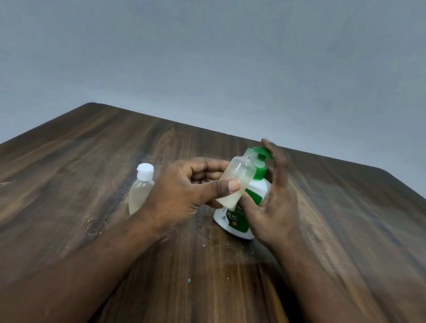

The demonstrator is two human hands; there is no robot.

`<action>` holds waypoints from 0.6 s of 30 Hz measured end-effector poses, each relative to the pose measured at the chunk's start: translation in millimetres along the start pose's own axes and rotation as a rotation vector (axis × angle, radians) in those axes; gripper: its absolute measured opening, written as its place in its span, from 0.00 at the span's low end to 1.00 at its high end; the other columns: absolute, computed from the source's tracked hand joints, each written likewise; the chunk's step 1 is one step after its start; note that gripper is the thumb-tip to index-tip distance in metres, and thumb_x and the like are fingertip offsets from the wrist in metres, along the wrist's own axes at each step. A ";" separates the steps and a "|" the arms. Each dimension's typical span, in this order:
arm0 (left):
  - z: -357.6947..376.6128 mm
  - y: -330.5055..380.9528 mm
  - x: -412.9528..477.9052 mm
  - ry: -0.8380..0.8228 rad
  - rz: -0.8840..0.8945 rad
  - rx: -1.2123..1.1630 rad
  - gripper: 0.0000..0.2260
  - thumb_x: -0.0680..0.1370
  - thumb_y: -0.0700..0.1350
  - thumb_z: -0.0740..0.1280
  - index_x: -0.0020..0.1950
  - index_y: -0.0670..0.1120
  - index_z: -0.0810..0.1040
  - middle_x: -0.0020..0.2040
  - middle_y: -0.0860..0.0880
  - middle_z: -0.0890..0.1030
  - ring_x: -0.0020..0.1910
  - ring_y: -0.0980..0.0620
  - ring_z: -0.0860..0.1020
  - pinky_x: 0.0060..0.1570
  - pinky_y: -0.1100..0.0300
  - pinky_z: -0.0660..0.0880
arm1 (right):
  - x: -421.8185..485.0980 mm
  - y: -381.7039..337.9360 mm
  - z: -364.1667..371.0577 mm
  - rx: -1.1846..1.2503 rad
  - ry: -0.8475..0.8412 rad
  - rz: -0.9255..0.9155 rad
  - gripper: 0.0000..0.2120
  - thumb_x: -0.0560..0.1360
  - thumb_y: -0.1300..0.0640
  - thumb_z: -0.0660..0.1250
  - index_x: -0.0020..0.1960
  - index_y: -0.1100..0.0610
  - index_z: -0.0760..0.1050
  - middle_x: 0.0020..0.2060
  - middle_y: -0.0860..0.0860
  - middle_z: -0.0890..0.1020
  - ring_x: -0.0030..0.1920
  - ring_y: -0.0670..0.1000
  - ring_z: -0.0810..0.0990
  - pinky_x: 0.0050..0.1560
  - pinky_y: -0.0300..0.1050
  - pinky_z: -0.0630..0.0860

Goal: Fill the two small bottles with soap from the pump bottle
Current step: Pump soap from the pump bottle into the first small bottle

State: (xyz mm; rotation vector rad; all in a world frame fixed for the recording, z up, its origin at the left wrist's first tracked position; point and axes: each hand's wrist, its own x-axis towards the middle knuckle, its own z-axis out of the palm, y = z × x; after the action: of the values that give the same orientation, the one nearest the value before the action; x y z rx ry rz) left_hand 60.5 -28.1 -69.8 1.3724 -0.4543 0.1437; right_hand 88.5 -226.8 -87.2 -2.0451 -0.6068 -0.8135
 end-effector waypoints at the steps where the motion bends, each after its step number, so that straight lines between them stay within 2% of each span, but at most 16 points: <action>1: -0.2 -0.2 -0.1 0.000 0.001 0.003 0.19 0.70 0.48 0.77 0.60 0.47 0.84 0.50 0.48 0.89 0.48 0.49 0.88 0.41 0.60 0.83 | -0.2 0.5 -0.1 0.004 0.001 -0.003 0.45 0.74 0.54 0.79 0.82 0.42 0.58 0.62 0.34 0.79 0.61 0.40 0.82 0.57 0.41 0.81; 5: -1.2 -0.4 -1.0 -0.008 0.000 0.001 0.19 0.70 0.48 0.77 0.60 0.46 0.84 0.50 0.47 0.89 0.48 0.48 0.88 0.42 0.59 0.83 | 0.3 -0.9 0.9 0.034 0.028 -0.002 0.40 0.74 0.57 0.79 0.78 0.42 0.62 0.62 0.43 0.82 0.61 0.45 0.83 0.57 0.50 0.83; 8: -2.7 -1.2 -1.8 -0.020 -0.002 -0.005 0.20 0.70 0.47 0.78 0.60 0.45 0.84 0.51 0.46 0.89 0.49 0.47 0.88 0.44 0.58 0.84 | -0.1 -2.6 1.5 0.038 0.046 -0.003 0.38 0.74 0.57 0.80 0.75 0.38 0.64 0.62 0.43 0.82 0.61 0.46 0.83 0.58 0.50 0.82; 11: -2.4 -0.7 -1.7 -0.023 -0.002 -0.010 0.19 0.71 0.47 0.77 0.61 0.45 0.84 0.51 0.46 0.89 0.50 0.47 0.88 0.44 0.57 0.84 | -1.0 -2.8 0.9 0.024 0.032 0.008 0.41 0.74 0.57 0.80 0.78 0.39 0.62 0.64 0.42 0.81 0.63 0.44 0.82 0.59 0.49 0.83; 14: -0.6 1.0 -1.0 -0.026 -0.002 -0.019 0.19 0.71 0.47 0.77 0.61 0.45 0.84 0.52 0.46 0.89 0.50 0.46 0.88 0.45 0.55 0.85 | -0.1 0.1 -0.6 0.004 0.004 0.029 0.45 0.74 0.56 0.80 0.81 0.38 0.57 0.67 0.46 0.80 0.62 0.48 0.83 0.57 0.57 0.84; 18: -1.9 0.9 -1.0 -0.028 0.002 -0.025 0.18 0.71 0.47 0.77 0.60 0.45 0.84 0.51 0.46 0.89 0.49 0.47 0.88 0.44 0.57 0.84 | 0.7 2.0 1.1 -0.001 0.005 0.025 0.46 0.74 0.53 0.79 0.82 0.39 0.56 0.68 0.49 0.80 0.64 0.50 0.82 0.59 0.60 0.83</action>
State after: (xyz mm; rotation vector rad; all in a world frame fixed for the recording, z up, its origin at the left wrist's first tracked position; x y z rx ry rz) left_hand 59.7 -25.9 -69.6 1.3505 -0.4796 0.1206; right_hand 90.6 -226.8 -88.2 -2.0468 -0.5777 -0.8041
